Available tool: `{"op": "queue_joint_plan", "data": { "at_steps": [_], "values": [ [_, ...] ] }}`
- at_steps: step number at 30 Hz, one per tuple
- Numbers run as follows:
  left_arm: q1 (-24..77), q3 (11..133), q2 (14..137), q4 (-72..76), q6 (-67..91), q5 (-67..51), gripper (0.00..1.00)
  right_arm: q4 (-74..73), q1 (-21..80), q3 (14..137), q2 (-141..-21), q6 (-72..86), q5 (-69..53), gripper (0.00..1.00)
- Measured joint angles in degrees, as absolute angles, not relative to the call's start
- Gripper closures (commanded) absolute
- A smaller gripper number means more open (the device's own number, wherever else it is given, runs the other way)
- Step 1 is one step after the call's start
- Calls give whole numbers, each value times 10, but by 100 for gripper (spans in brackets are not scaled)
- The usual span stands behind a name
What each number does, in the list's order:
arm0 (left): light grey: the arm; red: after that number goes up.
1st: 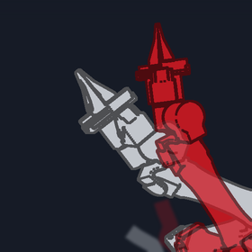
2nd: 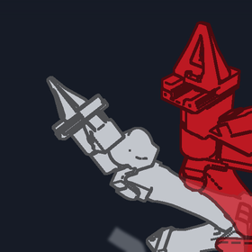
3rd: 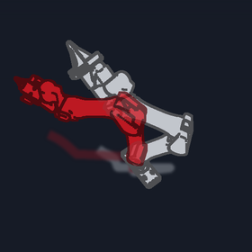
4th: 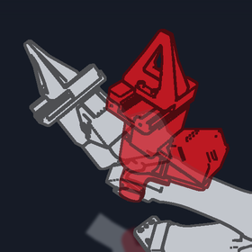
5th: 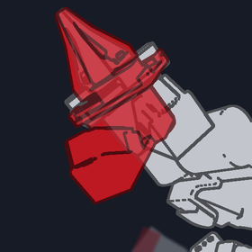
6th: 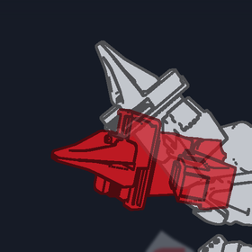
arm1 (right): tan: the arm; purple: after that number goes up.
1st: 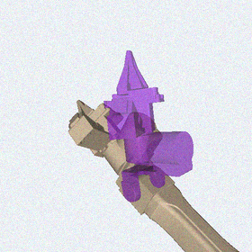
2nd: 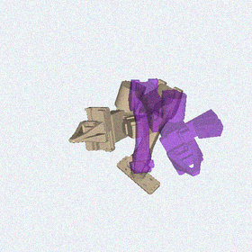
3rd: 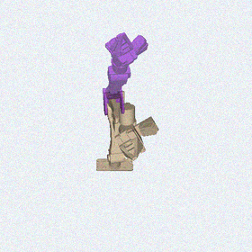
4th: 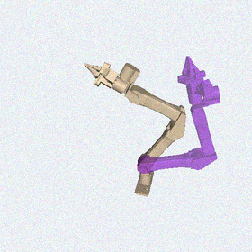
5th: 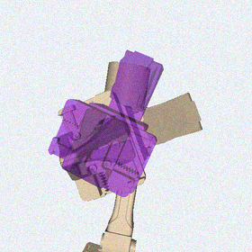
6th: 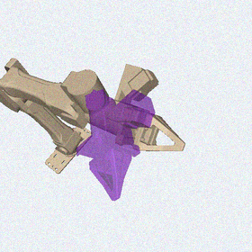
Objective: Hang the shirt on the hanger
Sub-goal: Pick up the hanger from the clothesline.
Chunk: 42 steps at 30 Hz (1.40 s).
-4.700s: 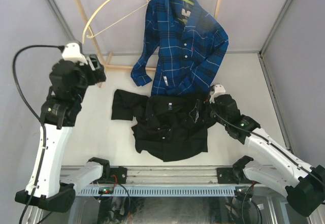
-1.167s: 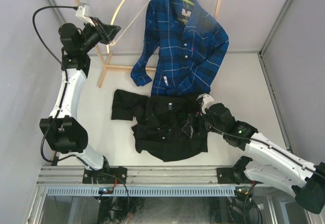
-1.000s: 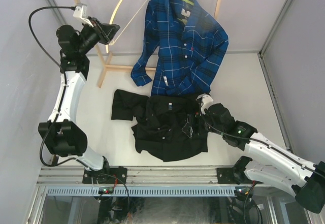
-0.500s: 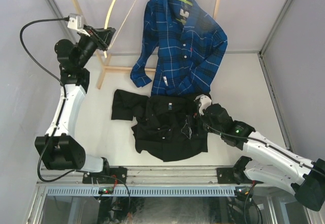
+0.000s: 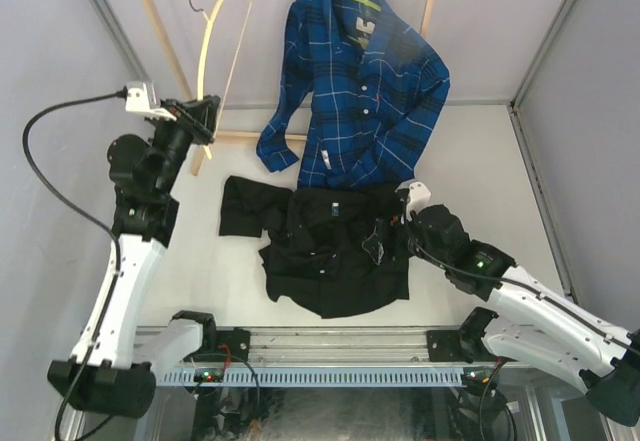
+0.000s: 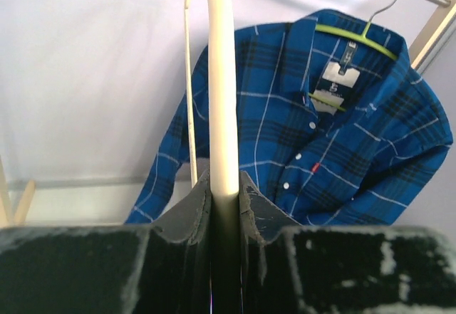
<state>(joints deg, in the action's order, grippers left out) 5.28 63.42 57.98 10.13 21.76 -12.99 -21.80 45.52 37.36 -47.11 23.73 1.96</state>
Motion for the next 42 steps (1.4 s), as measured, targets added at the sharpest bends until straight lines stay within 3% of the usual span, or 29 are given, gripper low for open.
{"op": "queue_joint_plan", "data": {
  "at_steps": [13,20,31,42],
  "values": [
    [361,580,479,-88,132,129,100,-161,455,413,-433,297,73,23],
    [515,573,493,-157,64,190,100,-84,455,440,-426,354,79,20],
    [541,575,502,-211,-4,183,100,-61,447,449,-404,338,83,17],
    [585,575,536,-223,-7,209,100,-7,481,451,-495,552,157,15]
  ]
}}
